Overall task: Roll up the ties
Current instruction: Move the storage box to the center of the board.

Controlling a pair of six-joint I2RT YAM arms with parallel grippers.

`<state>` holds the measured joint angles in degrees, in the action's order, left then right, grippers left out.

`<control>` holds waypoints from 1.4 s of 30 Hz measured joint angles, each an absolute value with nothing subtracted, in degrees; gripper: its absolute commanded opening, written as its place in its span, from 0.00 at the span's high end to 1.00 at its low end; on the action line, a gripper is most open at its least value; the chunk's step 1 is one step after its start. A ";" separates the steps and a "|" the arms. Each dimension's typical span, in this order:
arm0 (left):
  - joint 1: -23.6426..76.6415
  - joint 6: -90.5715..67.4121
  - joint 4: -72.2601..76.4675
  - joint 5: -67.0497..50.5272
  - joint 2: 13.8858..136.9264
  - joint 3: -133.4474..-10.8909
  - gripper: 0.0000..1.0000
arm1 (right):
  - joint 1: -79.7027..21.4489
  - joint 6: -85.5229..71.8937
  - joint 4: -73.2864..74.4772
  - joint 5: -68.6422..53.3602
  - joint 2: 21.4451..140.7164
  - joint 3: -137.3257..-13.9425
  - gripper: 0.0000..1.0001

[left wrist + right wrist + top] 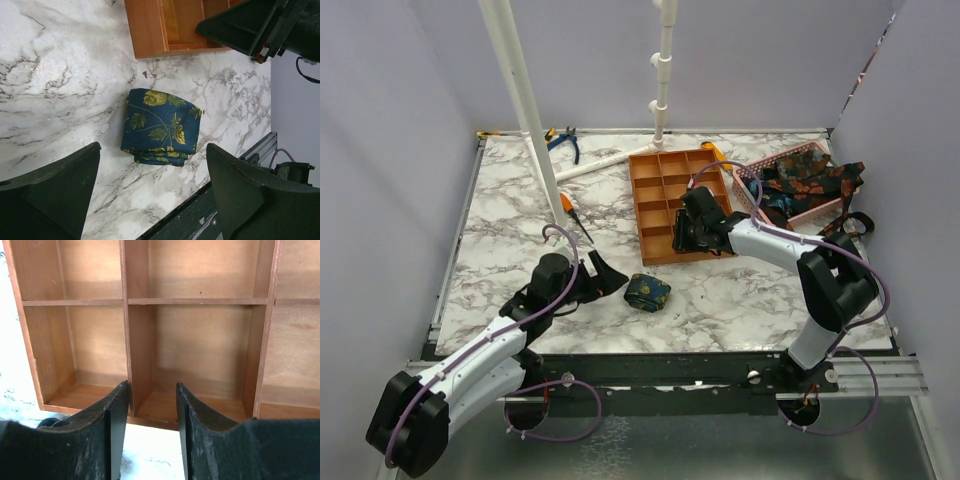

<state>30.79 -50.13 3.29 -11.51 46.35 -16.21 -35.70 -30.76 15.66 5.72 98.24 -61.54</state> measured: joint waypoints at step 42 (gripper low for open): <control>45.89 -53.60 -11.09 -5.06 39.64 -17.12 0.53 | -43.18 -45.76 13.41 12.01 78.35 -46.63 0.34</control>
<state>45.89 -53.60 -11.09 -5.06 39.64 -17.12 -43.18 -45.76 13.41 12.01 78.35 -46.63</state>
